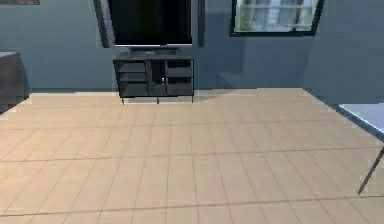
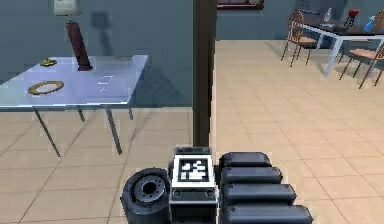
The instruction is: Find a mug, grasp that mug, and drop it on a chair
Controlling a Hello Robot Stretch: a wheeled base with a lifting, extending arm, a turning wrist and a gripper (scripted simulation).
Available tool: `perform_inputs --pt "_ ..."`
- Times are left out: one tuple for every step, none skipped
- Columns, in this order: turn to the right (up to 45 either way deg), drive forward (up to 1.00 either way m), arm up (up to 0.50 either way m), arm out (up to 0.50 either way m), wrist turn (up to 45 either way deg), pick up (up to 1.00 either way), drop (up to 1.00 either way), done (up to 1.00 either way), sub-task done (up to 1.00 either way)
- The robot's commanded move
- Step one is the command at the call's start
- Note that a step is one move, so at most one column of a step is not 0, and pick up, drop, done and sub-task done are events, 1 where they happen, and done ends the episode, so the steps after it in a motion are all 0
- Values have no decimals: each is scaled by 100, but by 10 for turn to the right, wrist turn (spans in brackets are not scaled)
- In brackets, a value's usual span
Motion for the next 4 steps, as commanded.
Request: perform_inputs --pt "-450 0 0 0 0 0 0 0 0" --pt "0 50 0 0 0 0 0 0 0" --pt "-450 0 0 0 0 0 0 0 0" --pt "0 100 0 0 0 0 0 0 0"
